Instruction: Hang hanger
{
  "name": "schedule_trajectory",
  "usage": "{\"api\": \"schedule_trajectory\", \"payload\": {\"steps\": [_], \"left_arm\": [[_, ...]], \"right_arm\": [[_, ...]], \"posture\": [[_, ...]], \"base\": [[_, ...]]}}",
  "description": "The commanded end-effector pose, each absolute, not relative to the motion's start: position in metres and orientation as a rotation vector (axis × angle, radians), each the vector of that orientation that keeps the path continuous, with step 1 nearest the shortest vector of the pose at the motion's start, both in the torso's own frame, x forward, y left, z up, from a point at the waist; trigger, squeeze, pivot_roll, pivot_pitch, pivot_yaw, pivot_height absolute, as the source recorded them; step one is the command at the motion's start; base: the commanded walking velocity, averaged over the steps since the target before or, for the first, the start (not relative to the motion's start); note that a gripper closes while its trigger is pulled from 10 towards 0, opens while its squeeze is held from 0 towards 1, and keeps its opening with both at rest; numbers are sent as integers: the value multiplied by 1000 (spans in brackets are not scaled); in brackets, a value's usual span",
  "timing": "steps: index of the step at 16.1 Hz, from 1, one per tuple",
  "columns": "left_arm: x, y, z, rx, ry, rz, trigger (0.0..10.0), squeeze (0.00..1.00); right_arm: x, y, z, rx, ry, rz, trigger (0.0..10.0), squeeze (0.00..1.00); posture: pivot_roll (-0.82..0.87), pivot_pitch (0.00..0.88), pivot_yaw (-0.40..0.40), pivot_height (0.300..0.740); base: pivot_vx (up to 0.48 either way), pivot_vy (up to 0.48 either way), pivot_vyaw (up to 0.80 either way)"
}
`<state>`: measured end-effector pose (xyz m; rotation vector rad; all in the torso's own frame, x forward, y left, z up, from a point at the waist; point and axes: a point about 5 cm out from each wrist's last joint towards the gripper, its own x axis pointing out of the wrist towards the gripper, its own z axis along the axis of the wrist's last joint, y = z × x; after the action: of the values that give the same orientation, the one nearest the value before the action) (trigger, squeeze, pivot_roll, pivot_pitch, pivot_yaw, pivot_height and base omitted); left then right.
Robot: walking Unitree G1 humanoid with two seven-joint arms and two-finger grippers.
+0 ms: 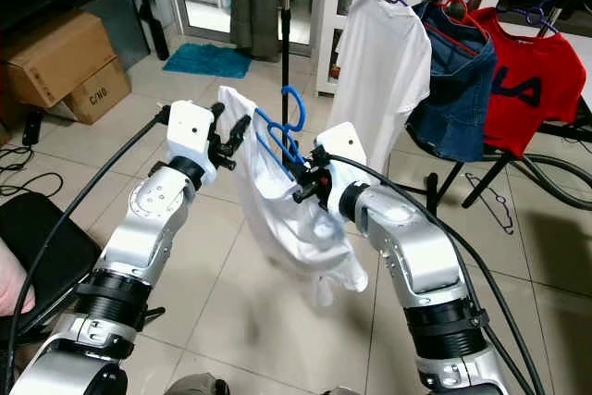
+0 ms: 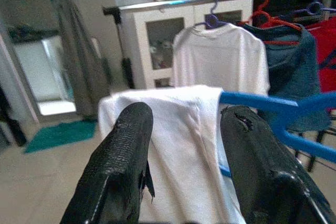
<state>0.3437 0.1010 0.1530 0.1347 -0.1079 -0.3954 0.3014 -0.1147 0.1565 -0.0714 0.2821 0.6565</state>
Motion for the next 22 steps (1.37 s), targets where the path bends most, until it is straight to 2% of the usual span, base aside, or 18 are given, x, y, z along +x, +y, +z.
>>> {"api": "schedule_trajectory", "payload": {"steps": [1,2,3,4,5,9,18,22], "left_arm": [[345,97,153,126,-94,-432,10000,0],[345,97,152,138,-84,-433,10000,0],[345,97,151,141,-74,-430,7882,0],[345,97,150,137,-69,-434,1686,0],[346,97,149,135,-64,-445,0,0],[351,95,148,150,-42,-483,0,0],[361,106,149,200,-25,-413,0,0],[363,102,148,197,-20,-462,0,0]], "right_arm": [[305,-116,167,-64,242,657,0,0],[304,-115,167,-64,241,662,0,0],[304,-114,167,-63,240,668,0,0],[304,-113,167,-61,237,674,0,0],[303,-112,168,-60,236,678,0,0],[302,-111,168,-60,236,691,0,0],[302,-110,169,-62,236,705,0,0],[303,-111,169,-64,235,706,0,0]], "posture": [[-12,0,6,740],[-11,0,8,740],[-11,0,11,740],[-12,0,12,740],[-12,0,12,740],[-15,0,14,740],[-14,0,16,740],[-17,0,15,740]], "base": [[0,0,0],[0,0,0],[0,0,0],[0,0,0],[0,0,0],[0,0,0],[0,0,0],[0,0,0]]}}
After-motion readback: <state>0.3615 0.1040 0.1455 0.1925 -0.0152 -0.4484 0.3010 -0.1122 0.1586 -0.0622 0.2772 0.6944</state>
